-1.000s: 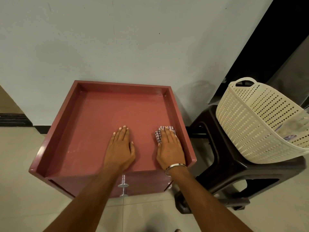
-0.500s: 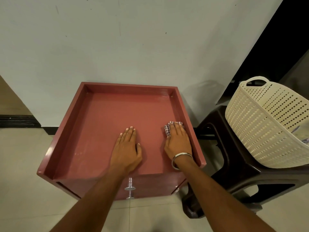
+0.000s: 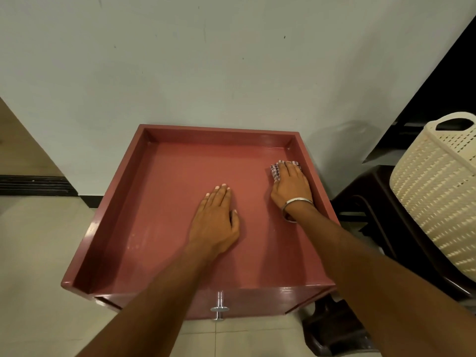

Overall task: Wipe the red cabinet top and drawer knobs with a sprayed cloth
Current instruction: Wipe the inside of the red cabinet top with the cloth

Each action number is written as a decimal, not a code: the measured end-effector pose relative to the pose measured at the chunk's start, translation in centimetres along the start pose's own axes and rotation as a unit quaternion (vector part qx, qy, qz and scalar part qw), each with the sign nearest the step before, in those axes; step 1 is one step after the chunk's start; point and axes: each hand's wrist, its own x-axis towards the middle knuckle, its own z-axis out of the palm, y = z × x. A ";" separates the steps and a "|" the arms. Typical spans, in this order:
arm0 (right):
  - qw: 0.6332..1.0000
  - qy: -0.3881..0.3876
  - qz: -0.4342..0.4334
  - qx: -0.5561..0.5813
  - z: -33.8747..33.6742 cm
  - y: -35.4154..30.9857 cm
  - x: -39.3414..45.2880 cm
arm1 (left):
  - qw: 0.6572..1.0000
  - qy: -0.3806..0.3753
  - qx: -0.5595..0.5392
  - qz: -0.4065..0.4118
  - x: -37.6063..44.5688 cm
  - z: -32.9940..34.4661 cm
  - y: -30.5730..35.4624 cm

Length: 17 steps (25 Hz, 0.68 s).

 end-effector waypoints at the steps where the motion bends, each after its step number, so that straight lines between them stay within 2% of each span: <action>1: 1.000 -0.004 0.002 0.000 0.1 -0.1 0.8 | 1.000 -0.001 0.001 0.001 0.5 0.1 -0.3; 12: 1.000 -0.008 0.019 0.022 1.1 -0.9 6.5 | 1.000 0.000 0.013 0.010 5.1 1.0 -2.0; 15: 0.999 -0.033 -0.031 0.018 1.1 -0.3 7.7 | 1.000 0.003 0.001 0.001 6.0 1.0 -2.3; 17: 1.000 -0.018 -0.006 0.025 1.4 -0.4 8.0 | 1.000 0.000 -0.002 0.001 6.6 1.0 -2.3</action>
